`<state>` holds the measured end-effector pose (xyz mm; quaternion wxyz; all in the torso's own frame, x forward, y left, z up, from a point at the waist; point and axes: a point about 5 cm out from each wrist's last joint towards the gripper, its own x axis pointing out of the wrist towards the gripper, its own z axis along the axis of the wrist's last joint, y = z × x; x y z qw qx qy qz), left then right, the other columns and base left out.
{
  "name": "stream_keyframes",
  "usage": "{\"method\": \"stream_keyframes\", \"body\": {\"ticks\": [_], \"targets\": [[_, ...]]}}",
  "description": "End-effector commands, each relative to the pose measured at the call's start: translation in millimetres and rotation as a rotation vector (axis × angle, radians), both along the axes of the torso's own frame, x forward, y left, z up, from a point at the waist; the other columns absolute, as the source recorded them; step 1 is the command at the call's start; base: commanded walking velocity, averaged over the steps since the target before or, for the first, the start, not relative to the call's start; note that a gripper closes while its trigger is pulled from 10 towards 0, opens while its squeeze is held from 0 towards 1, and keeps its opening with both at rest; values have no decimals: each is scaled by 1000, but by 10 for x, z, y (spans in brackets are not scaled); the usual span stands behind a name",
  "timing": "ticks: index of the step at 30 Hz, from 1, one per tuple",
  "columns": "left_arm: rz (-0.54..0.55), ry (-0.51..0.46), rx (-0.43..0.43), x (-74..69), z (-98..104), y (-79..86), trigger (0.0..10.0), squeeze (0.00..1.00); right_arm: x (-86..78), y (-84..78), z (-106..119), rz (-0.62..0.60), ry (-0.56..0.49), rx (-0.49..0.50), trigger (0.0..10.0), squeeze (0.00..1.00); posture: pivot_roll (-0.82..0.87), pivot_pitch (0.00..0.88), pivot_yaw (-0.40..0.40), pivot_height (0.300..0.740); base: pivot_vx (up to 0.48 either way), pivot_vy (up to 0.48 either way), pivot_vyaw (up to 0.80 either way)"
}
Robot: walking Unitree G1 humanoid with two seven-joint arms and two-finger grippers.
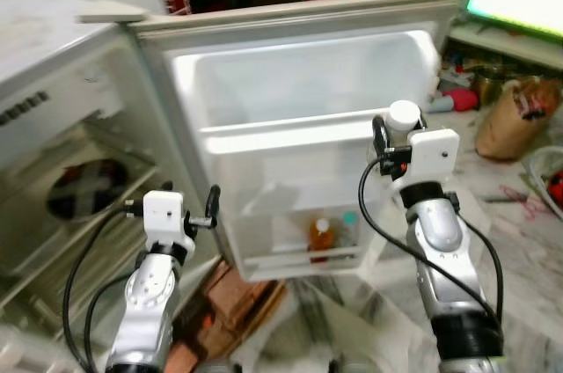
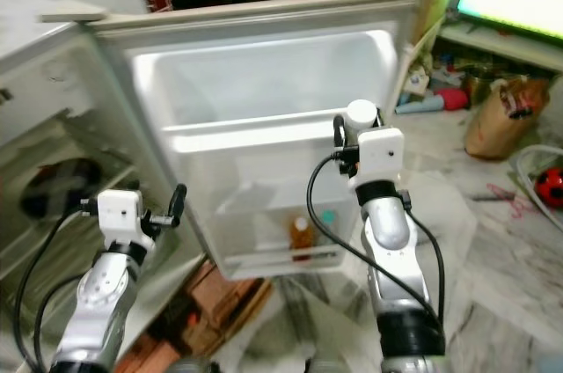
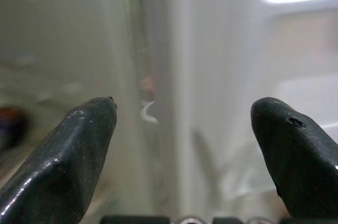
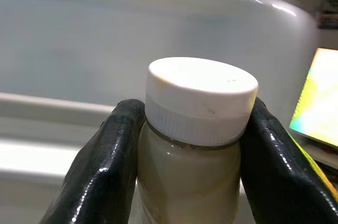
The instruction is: Restocking fridge
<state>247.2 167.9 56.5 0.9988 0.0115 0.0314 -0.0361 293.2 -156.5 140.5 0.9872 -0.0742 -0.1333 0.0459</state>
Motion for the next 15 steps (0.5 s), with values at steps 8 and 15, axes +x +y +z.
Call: {"method": "stream_keyframes", "body": {"ticks": [8,15], "targets": [[26,-7,-2,-6,10,-6,10000,0,88,24,220,8,-72,-37,10000,0,-9,0,-30,740,0,0,0],[26,-7,-6,-39,14,-36,10000,0,274,-31,508,-10,-163,-48,10000,0,19,0,-29,740,0,0,0]]}}
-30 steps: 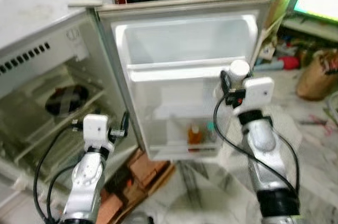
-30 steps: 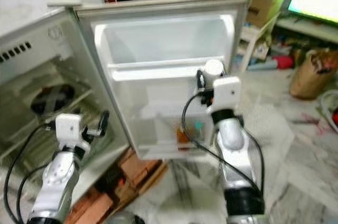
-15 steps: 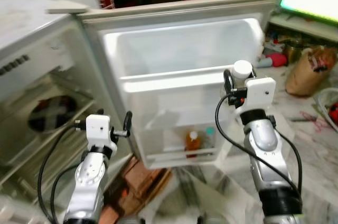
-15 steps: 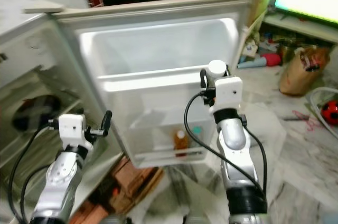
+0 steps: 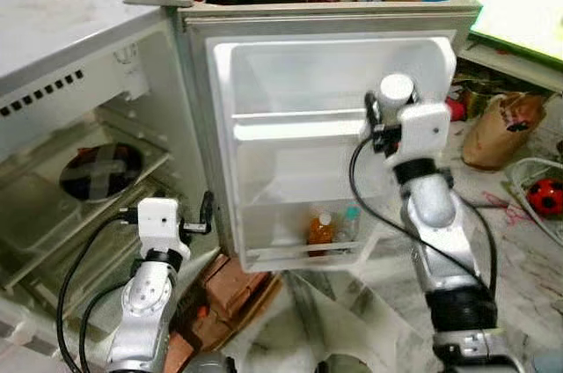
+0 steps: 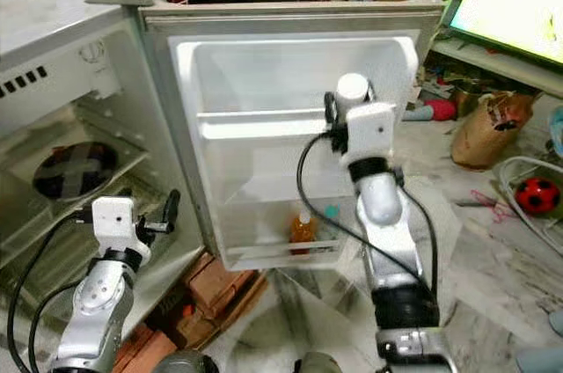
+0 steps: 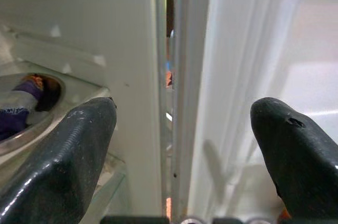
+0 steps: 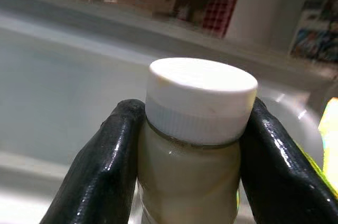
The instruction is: Restocking fridge
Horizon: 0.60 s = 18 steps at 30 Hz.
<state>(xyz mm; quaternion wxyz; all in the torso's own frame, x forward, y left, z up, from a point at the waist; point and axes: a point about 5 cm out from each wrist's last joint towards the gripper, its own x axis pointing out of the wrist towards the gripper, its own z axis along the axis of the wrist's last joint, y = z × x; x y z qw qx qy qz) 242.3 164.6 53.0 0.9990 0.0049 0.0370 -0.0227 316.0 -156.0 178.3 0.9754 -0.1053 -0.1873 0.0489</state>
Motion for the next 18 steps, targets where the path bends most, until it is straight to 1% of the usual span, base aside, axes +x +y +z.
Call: {"method": "stream_keyframes", "body": {"ticks": [1,5,10,11,13,15,17,18], "targets": [[-6,-19,7,9,56,0,10000,0,112,-27,225,3,-75,28,10000,0,19,0,-29,740,0,0,0],[-23,-21,20,20,84,18,10000,0,285,35,463,48,-137,29,10000,0,31,0,-11,740,0,0,0],[-29,-20,29,13,87,36,10000,0,407,108,716,53,-213,16,10000,0,38,0,-6,740,0,0,0],[-29,-20,29,13,87,36,10000,0,407,108,716,53,-213,16,10000,0,38,0,-6,740,0,0,0],[-30,-19,29,3,88,38,10000,0,432,127,829,45,-254,21,10000,0,46,0,-5,740,0,0,0],[-30,-17,27,-3,84,30,10000,0,455,134,848,33,-267,16,10000,0,47,0,-2,740,0,0,0],[-32,-15,26,-8,80,16,10000,0,486,127,813,12,-260,14,10000,0,47,0,-2,740,0,0,0],[-36,-14,25,-11,82,3,10000,0,519,121,760,-1,-251,12,10000,0,51,0,0,740,0,0,0]]}}
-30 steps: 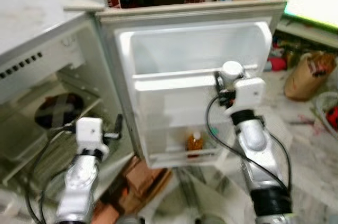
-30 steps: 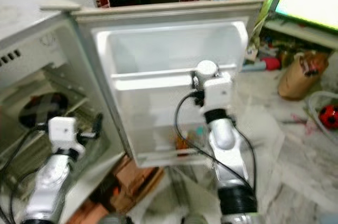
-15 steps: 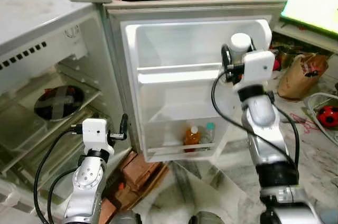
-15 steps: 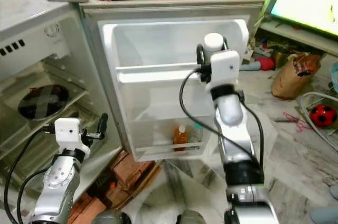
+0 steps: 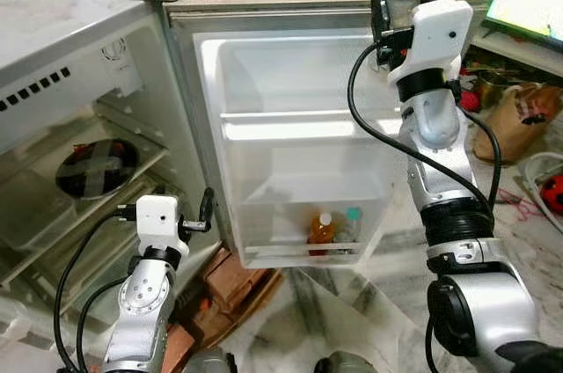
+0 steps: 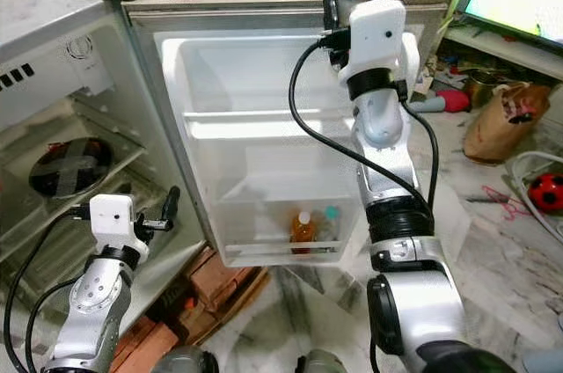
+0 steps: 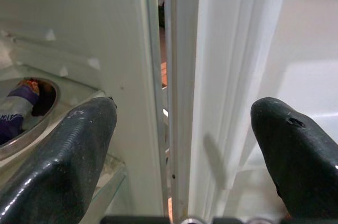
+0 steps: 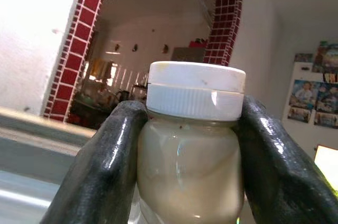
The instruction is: Restocking fridge
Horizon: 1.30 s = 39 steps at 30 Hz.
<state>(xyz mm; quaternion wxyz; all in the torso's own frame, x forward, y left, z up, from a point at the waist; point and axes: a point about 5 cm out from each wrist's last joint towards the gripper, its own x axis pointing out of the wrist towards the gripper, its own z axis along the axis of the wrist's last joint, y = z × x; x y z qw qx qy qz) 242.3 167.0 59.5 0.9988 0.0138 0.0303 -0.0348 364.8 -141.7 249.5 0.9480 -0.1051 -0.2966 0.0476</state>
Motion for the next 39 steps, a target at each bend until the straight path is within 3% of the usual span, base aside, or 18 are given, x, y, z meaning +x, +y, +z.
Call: {"method": "stream_keyframes", "body": {"ticks": [1,5,6,9,15,20,22,25,32,39], "targets": [[-12,0,8,-12,18,-21,10000,0,31,-22,48,-23,-27,9,10000,0,51,0,0,740,0,0,0],[-16,0,9,-15,24,-21,10000,0,86,-45,-131,-55,29,2,10000,0,53,0,4,740,0,0,0],[-17,1,11,-8,22,-12,10000,0,131,-123,-427,-94,158,50,10000,0,58,0,7,740,0,0,0],[-19,2,16,-9,26,-1,10000,0,125,-181,-713,-131,271,92,10000,0,60,0,8,740,0,0,0],[-22,4,18,-5,32,0,10000,0,79,-168,-900,-124,321,111,10000,0,61,0,12,740,0,0,0],[-25,6,17,-3,33,-4,10000,0,32,-156,-987,-131,329,115,10000,0,56,0,19,740,0,0,0],[-29,9,18,1,30,-12,10000,0,22,-202,-1001,-180,321,81,10000,0,56,0,19,740,0,0,0],[-33,10,20,12,35,-13,10000,0,14,-400,-950,-289,288,58,10000,0,53,0,25,740,0,0,0],[-38,18,25,29,23,1,10000,0,27,-571,-831,-338,245,38,10000,0,44,0,32,740,0,0,0],[-44,26,26,31,9,-16,10000,0,35,-606,-829,-367,254,53,10000,0,45,0,34,740,0,0,0]]}}
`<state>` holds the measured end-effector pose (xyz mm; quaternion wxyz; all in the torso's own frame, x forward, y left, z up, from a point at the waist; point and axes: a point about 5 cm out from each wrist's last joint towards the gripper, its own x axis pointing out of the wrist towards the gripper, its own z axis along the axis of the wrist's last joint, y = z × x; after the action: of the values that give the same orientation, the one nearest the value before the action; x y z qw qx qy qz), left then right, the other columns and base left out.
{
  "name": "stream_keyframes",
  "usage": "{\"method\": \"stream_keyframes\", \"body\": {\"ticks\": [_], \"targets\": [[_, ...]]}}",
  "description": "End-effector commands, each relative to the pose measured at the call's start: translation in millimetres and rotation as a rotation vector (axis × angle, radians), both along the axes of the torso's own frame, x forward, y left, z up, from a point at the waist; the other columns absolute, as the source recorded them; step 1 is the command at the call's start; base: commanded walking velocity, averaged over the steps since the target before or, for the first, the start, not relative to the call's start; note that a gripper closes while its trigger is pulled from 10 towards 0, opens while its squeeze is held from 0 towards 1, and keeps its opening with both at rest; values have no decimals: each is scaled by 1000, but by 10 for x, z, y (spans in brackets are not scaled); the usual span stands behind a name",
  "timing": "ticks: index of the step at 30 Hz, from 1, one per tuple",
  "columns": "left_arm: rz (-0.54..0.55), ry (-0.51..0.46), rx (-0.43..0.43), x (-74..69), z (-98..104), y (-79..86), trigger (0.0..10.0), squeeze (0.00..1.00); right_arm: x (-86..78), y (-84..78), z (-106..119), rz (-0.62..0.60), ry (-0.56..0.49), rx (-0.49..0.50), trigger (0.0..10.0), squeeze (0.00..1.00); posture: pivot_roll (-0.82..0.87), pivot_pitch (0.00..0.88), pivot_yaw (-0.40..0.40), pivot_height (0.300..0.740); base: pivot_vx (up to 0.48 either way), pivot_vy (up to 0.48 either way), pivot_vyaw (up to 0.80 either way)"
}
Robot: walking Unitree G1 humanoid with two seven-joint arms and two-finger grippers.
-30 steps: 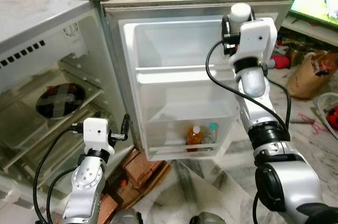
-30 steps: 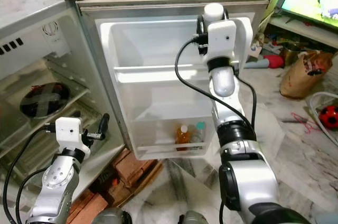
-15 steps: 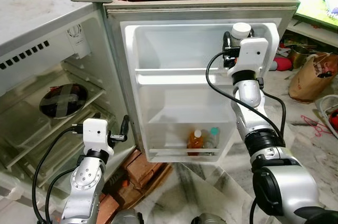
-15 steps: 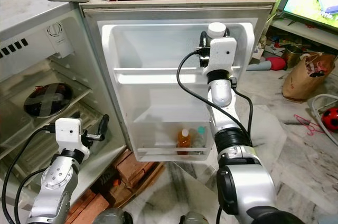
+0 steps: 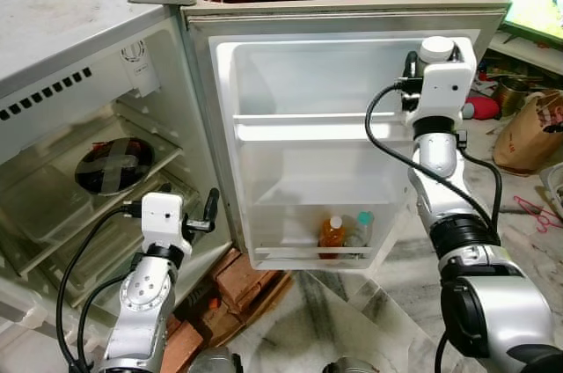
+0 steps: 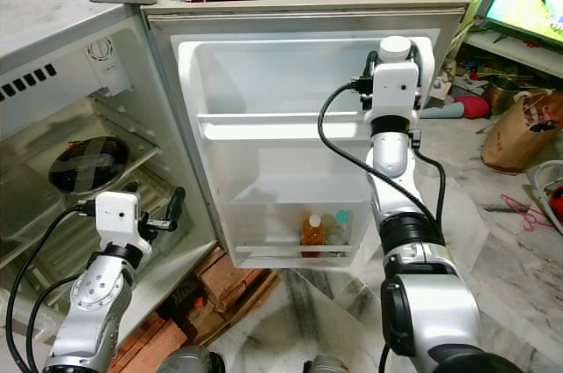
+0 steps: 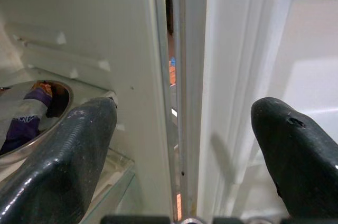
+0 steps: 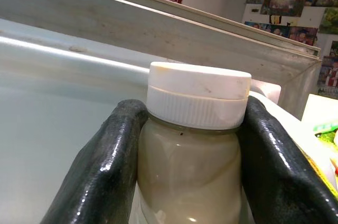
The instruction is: Restocking fridge
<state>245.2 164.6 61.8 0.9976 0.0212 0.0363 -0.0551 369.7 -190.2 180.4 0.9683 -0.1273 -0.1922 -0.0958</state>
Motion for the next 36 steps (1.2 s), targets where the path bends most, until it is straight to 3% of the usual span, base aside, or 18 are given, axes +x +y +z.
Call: {"method": "stream_keyframes", "body": {"ticks": [1,3,4,11,16,22,34,36], "targets": [[-4,15,13,2,-17,8,10000,0,-14,-116,-149,-53,78,27,10000,0,45,0,34,740,0,0,0],[-5,16,14,4,-18,9,10000,0,-18,-101,-174,-44,88,41,10000,0,45,0,35,740,0,0,0],[-6,17,15,4,-19,11,10000,0,-20,-95,-180,-42,88,43,10000,1000,46,0,35,740,0,0,0],[-9,22,18,5,-27,14,10000,0,-6,-76,-97,-30,57,49,10000,1000,45,0,39,740,0,0,0],[-30,44,25,-4,-78,-24,10000,0,-52,-54,165,1,-58,15,10000,1000,28,0,53,740,0,0,0],[-30,44,24,27,-78,-35,10000,0,-113,-42,186,18,-78,-1,10000,1000,18,0,49,740,0,0,0],[2,74,7,-28,-166,-77,10000,0,-525,-52,353,-2,-212,-64,10000,1000,-19,0,55,740,0,0,0],[2,74,7,-28,-166,-77,10000,0,-525,-52,353,-2,-212,-64,10000,1000,-19,0,55,740,0,0,0]]}}
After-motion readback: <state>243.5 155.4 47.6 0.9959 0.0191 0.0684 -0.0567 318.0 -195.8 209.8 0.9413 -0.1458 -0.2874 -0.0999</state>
